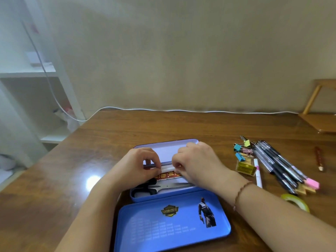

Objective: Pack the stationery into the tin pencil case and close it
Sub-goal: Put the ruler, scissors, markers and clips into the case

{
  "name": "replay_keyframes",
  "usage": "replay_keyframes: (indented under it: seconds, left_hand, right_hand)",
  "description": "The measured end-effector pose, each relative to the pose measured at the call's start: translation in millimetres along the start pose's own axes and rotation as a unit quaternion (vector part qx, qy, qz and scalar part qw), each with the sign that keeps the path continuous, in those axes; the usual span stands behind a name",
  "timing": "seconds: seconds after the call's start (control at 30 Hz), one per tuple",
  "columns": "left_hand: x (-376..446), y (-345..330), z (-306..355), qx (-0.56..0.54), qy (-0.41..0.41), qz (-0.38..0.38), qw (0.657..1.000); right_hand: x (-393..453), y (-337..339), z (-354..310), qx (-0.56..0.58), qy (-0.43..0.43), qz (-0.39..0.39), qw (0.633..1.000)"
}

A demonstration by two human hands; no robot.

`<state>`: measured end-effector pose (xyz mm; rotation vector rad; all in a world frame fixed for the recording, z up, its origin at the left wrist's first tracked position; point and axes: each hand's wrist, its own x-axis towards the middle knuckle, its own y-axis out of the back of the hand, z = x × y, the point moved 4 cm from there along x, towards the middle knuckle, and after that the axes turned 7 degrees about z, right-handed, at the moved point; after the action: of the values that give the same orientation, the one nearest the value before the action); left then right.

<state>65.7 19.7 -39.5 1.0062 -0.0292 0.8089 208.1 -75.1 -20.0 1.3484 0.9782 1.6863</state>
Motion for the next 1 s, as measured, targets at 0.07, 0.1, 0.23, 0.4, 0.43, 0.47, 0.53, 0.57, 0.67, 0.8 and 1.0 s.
replay_keyframes:
  seconds: [0.07, 0.1, 0.23, 0.4, 0.43, 0.47, 0.53, 0.57, 0.67, 0.8, 1.0]
  left_hand:
    - [0.5, -1.0, 0.2, 0.004, -0.001, -0.007, 1.0]
    - [0.6, -1.5, 0.4, 0.004, -0.002, -0.01, 1.0]
    - [0.5, -1.3, -1.8, 0.003, 0.0, -0.006, 1.0]
    - [-0.2, -1.1, -2.3, -0.002, -0.001, -0.009, 1.0]
    - [-0.1, -1.2, -2.1, -0.003, -0.002, -0.008, 1.0]
    - [0.1, -1.4, -2.1, -0.003, -0.001, -0.007, 1.0]
    - [0.1, -1.6, -2.2, -0.004, 0.001, -0.007, 1.0]
    - [-0.2, -1.5, -2.1, -0.006, -0.001, -0.007, 1.0]
    - [-0.8, -0.3, -1.6, 0.006, -0.014, -0.002, 1.0]
    - [-1.6, 0.1, -1.2, 0.019, -0.022, 0.006, 1.0]
    - [-2.5, -0.7, -1.0, 0.011, -0.02, -0.006, 1.0]
  right_hand:
    - [-2.6, 11.5, 8.9, 0.047, -0.035, 0.017, 0.998]
    - [-5.8, 21.5, 18.7, 0.082, -0.064, 0.038, 0.994]
    - [-44.6, 71.6, 81.5, 0.15, -0.18, 0.162, 0.959]
    - [-111.2, 68.3, 126.1, 0.073, -0.206, -0.003, 0.976]
    - [-117.7, 61.3, 129.0, 0.074, -0.201, -0.06, 0.975]
    - [-121.5, 55.7, 130.4, 0.08, -0.189, -0.103, 0.973]
    - [-123.0, 48.4, 130.2, 0.097, -0.165, -0.135, 0.972]
    - [-123.1, 45.0, 129.9, 0.098, -0.157, -0.14, 0.973]
    - [-122.6, 38.1, 134.6, 0.063, -0.146, -0.134, 0.978]
    - [-127.3, 33.1, 148.8, 0.029, -0.172, -0.119, 0.977]
    - [-131.2, 29.5, 156.4, 0.065, -0.186, -0.134, 0.971]
